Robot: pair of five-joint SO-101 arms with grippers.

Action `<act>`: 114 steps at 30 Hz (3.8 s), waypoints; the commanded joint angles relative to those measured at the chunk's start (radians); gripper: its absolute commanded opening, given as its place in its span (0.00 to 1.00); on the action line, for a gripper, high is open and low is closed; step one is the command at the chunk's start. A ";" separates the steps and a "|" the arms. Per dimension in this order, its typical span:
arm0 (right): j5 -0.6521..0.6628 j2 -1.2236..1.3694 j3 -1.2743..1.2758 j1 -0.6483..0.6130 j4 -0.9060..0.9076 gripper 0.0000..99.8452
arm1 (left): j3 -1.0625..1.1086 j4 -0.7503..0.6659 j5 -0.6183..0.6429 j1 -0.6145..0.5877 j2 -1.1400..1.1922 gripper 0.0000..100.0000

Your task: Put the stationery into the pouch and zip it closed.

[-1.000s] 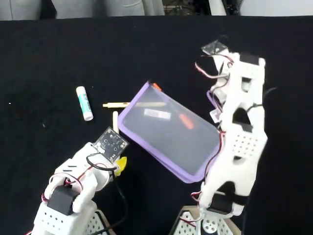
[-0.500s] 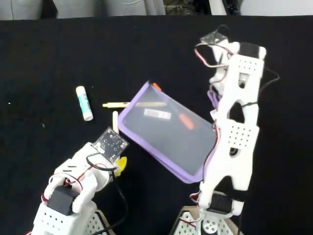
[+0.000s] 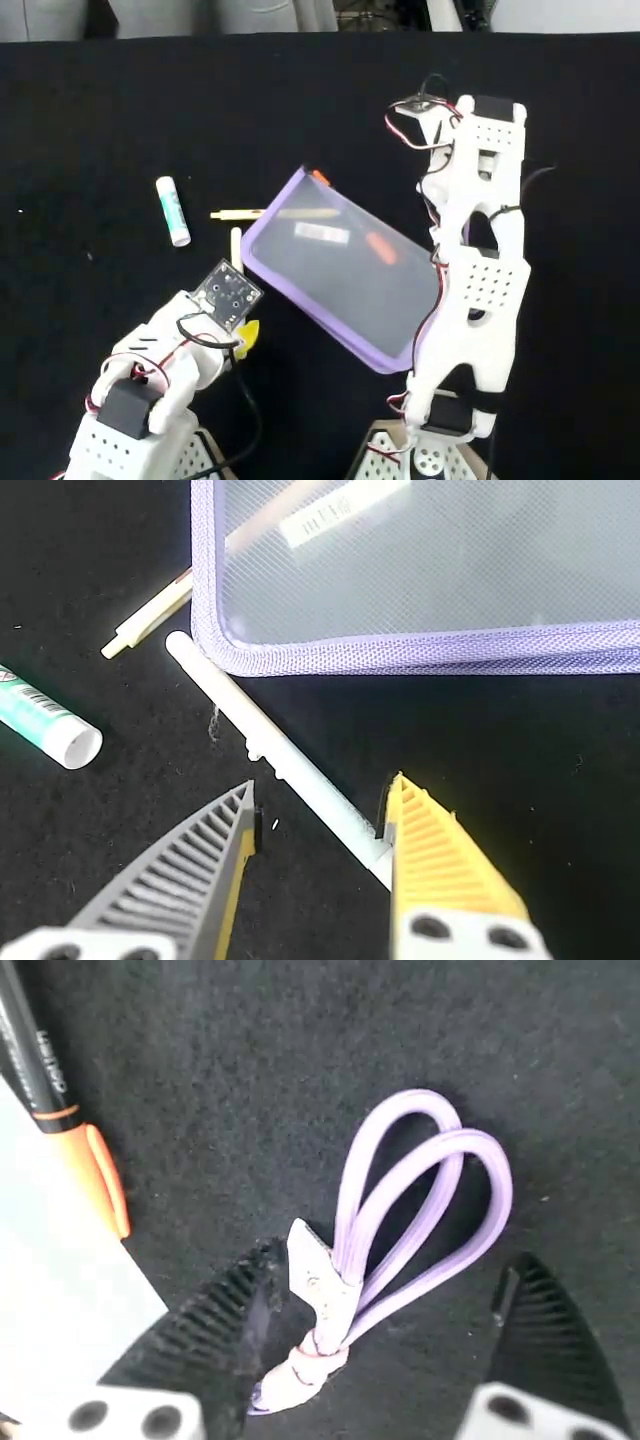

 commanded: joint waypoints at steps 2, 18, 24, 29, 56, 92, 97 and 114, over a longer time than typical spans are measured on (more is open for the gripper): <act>-0.012 -0.053 -0.001 -0.032 -0.014 0.34 | -0.010 -0.021 0.012 -0.001 -0.003 0.22; -0.014 0.079 -0.004 -0.043 -0.091 0.20 | -0.010 -0.020 0.012 -0.001 -0.003 0.22; -0.020 0.082 -0.122 -0.037 -0.012 0.13 | -0.010 -0.020 0.012 -0.001 -0.003 0.22; -0.021 0.082 -0.226 -0.043 0.031 0.02 | -0.010 -0.020 0.014 -0.001 -0.003 0.22; -0.072 -0.478 -0.355 -0.043 0.035 0.01 | -0.010 -0.021 0.014 0.004 -0.003 0.22; -0.298 -1.130 -0.363 -0.265 -0.048 0.01 | -0.424 -0.189 0.015 0.163 -0.002 0.22; -0.302 -1.213 -0.355 -0.463 0.032 0.01 | -0.481 -0.189 0.011 0.162 -0.002 0.22; -0.350 -1.468 0.079 -0.677 0.035 0.01 | -0.605 -0.181 -0.012 0.162 -0.002 0.22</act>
